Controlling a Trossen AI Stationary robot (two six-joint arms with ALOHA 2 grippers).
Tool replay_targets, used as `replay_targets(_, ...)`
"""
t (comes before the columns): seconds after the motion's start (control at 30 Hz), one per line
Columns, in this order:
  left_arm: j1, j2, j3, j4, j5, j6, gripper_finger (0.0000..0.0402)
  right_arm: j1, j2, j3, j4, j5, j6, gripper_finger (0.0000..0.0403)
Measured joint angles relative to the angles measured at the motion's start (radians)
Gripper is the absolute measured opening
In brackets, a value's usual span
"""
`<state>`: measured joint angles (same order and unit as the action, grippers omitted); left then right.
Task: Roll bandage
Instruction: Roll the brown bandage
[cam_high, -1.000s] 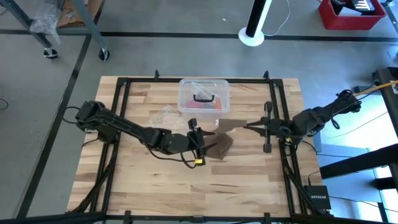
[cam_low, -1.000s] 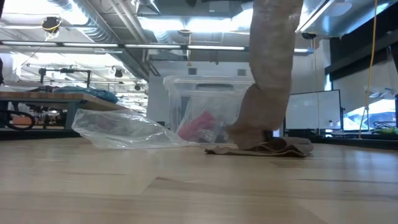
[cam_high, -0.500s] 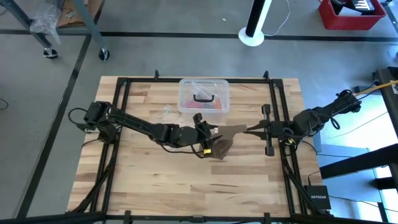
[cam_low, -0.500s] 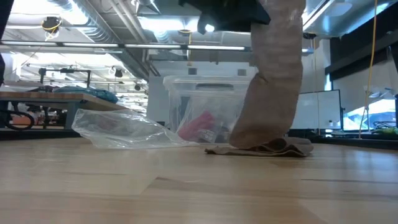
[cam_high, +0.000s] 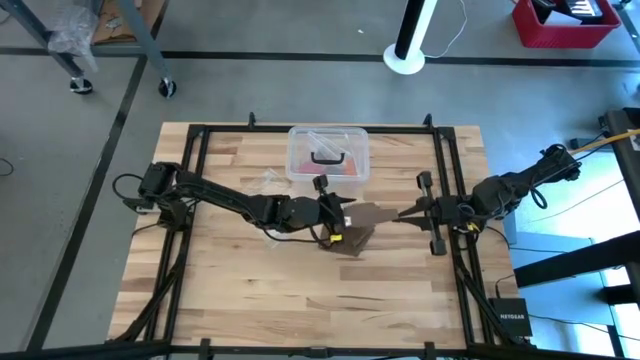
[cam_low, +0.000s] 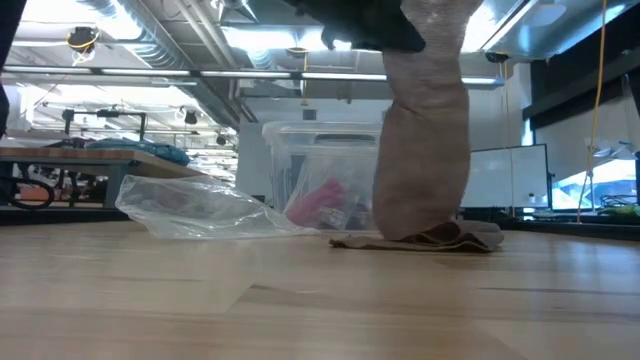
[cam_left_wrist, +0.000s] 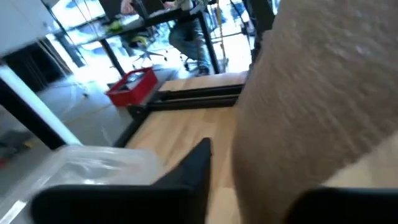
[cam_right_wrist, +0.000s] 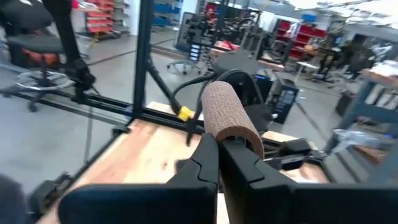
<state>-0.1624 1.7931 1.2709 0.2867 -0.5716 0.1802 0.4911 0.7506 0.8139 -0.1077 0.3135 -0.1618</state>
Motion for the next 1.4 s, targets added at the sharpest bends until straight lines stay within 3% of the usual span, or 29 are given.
replay_targets(0.07,0.005,0.000,0.006,0.008,-0.015,0.051,0.0011,0.000,0.000,0.000,-0.009,-0.023,0.022,0.0005)
replay_targets(0.23,0.011,-0.020,0.035,0.014,-0.208,0.243,0.0010,0.000,0.000,0.000,-0.081,-0.053,0.105,0.0005)
replay_targets(0.53,-0.017,-0.130,0.077,0.018,-0.220,0.475,0.0009,0.000,0.019,-0.029,-0.258,-0.024,0.252,0.0005)
replay_targets(0.87,-0.117,-0.136,0.149,0.017,-0.185,0.590,0.0009,-0.001,0.026,-0.157,-0.235,0.175,0.320,0.0005)
replay_targets(1.17,-0.224,-0.137,0.171,-0.031,-0.157,0.684,0.0011,-0.001,0.025,-0.190,-0.249,0.387,0.352,0.0005)
replay_targets(1.4,-0.275,-0.135,0.171,-0.143,-0.158,0.593,0.0035,0.000,-0.031,-0.133,-0.270,0.527,0.285,0.0005)
